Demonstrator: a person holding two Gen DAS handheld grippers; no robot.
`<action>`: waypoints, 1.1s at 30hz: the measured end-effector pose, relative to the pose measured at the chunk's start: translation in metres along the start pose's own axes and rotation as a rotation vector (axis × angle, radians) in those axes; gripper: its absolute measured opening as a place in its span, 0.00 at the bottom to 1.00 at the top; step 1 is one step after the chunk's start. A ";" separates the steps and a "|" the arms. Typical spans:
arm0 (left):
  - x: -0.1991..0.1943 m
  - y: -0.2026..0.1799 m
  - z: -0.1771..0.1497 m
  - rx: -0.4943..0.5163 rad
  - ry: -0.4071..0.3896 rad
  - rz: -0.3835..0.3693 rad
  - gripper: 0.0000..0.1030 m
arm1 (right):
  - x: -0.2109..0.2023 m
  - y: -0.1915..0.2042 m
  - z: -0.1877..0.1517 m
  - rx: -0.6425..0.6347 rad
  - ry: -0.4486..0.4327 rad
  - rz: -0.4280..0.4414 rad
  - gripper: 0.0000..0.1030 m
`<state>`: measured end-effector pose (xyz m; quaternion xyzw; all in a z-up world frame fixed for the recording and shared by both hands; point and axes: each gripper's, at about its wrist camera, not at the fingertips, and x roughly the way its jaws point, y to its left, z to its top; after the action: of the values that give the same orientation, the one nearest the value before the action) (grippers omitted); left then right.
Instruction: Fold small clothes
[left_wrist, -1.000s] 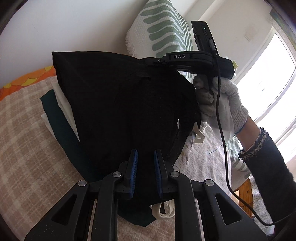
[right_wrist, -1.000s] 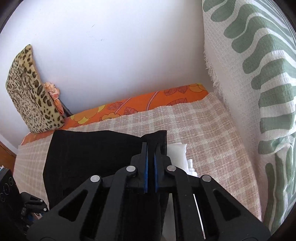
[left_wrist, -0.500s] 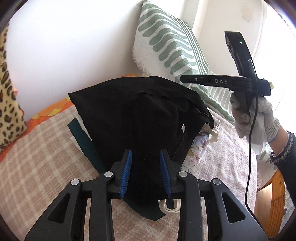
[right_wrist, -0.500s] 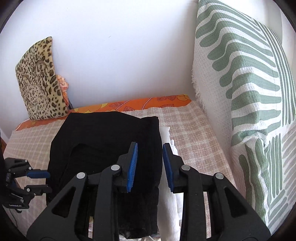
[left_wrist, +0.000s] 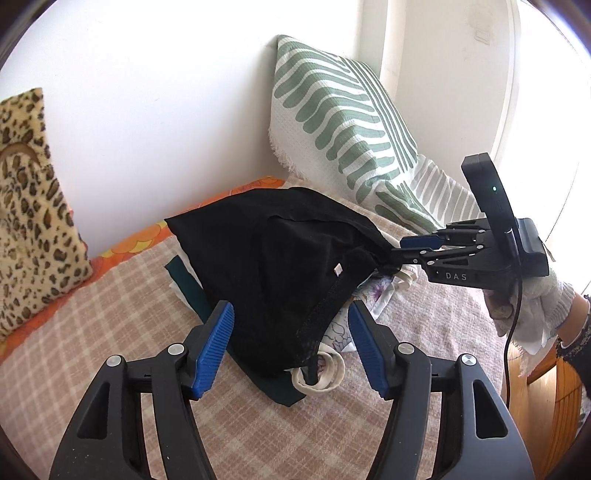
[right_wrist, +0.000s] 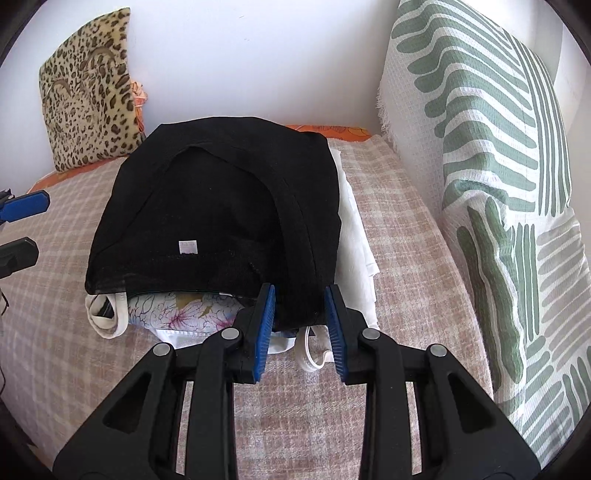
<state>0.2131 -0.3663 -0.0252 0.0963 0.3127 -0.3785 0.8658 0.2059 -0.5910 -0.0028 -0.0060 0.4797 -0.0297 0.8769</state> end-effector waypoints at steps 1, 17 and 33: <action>-0.007 -0.002 -0.001 -0.001 -0.006 0.000 0.62 | -0.010 0.002 -0.001 0.016 -0.011 0.010 0.29; -0.109 -0.014 -0.031 -0.062 -0.051 0.069 0.77 | -0.129 0.059 -0.033 0.101 -0.148 -0.006 0.56; -0.186 -0.026 -0.075 -0.063 -0.166 0.176 0.96 | -0.192 0.145 -0.082 0.099 -0.284 -0.060 0.91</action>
<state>0.0629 -0.2436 0.0321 0.0647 0.2420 -0.2977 0.9212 0.0404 -0.4333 0.1088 0.0187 0.3485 -0.0781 0.9338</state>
